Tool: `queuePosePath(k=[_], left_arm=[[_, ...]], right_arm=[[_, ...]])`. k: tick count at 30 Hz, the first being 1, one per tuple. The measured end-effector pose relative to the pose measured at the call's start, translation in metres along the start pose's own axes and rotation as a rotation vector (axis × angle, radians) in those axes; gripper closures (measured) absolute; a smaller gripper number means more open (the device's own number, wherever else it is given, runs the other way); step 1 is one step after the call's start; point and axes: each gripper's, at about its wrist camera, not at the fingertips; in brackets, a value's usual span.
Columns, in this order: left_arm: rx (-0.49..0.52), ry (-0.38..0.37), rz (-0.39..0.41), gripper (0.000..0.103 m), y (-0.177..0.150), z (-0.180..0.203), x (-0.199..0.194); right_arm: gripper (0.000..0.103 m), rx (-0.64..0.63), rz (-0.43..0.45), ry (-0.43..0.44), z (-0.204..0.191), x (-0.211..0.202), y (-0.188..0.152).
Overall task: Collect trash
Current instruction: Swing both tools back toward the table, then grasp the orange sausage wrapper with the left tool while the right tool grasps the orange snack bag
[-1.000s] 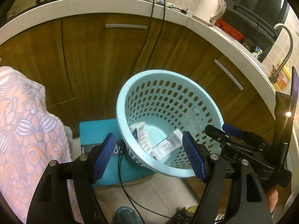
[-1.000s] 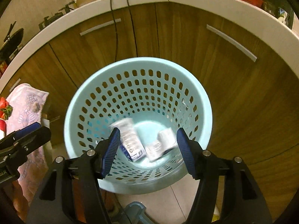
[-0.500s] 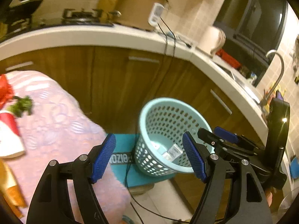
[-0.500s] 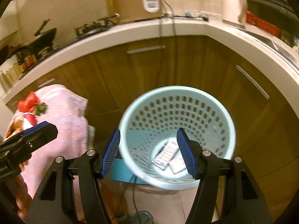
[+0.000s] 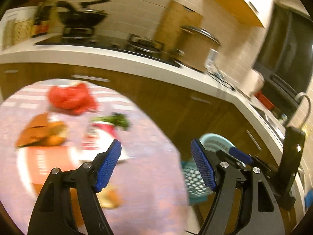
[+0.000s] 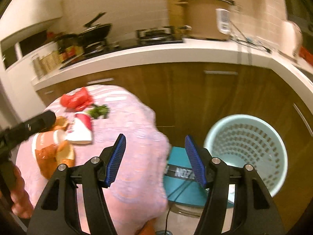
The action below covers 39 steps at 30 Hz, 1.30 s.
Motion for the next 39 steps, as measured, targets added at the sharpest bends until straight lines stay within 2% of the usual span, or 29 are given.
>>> queuePosePath(k=[7, 13, 15, 20, 23, 26, 27, 29, 31, 35, 39], left_arm=[[-0.092, 0.146, 0.055, 0.031, 0.012, -0.083, -0.034], [-0.158, 0.231, 0.043, 0.029, 0.021, -0.146, -0.036], [-0.164, 0.235, 0.006, 0.024, 0.024, -0.164, -0.027], [-0.187, 0.179, -0.115, 0.024, 0.028, -0.193, 0.014], [-0.196, 0.193, -0.149, 0.024, 0.027, -0.204, 0.032], [-0.173, 0.204, -0.153, 0.03, 0.026, -0.205, 0.04], [-0.178, 0.19, -0.142, 0.04, 0.026, -0.206, 0.04], [-0.185, 0.176, -0.123, 0.05, 0.025, -0.209, 0.038], [-0.202, 0.173, -0.101, 0.069, 0.023, -0.215, 0.035], [-0.266, 0.13, -0.073, 0.075, 0.021, -0.229, 0.03], [-0.244, 0.161, -0.014, 0.078, 0.022, -0.227, 0.016]], right_arm=[[0.044, -0.081, -0.009, 0.073, -0.062, 0.017, 0.005], [0.044, -0.134, 0.013, 0.129, -0.107, 0.043, -0.006], [0.044, -0.147, 0.007, 0.142, -0.119, 0.054, -0.009], [0.044, -0.166, -0.004, 0.173, -0.137, 0.074, -0.015], [0.044, -0.175, -0.018, 0.19, -0.14, 0.083, -0.016], [0.044, -0.177, -0.039, 0.188, -0.142, 0.091, -0.017], [0.044, -0.179, -0.045, 0.188, -0.142, 0.093, -0.017], [0.044, -0.189, -0.044, 0.186, -0.145, 0.094, -0.018], [0.044, -0.2, -0.036, 0.187, -0.147, 0.093, -0.02], [0.044, -0.2, -0.021, 0.189, -0.146, 0.09, -0.02], [0.044, -0.15, -0.029, 0.188, -0.134, 0.09, -0.01]])
Point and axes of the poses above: each gripper's, at about its wrist camera, not at the fingertips, and x roughly the way its jaws point, z to its right, y to its top, and after that the axes turned 1 degree about y, right-handed
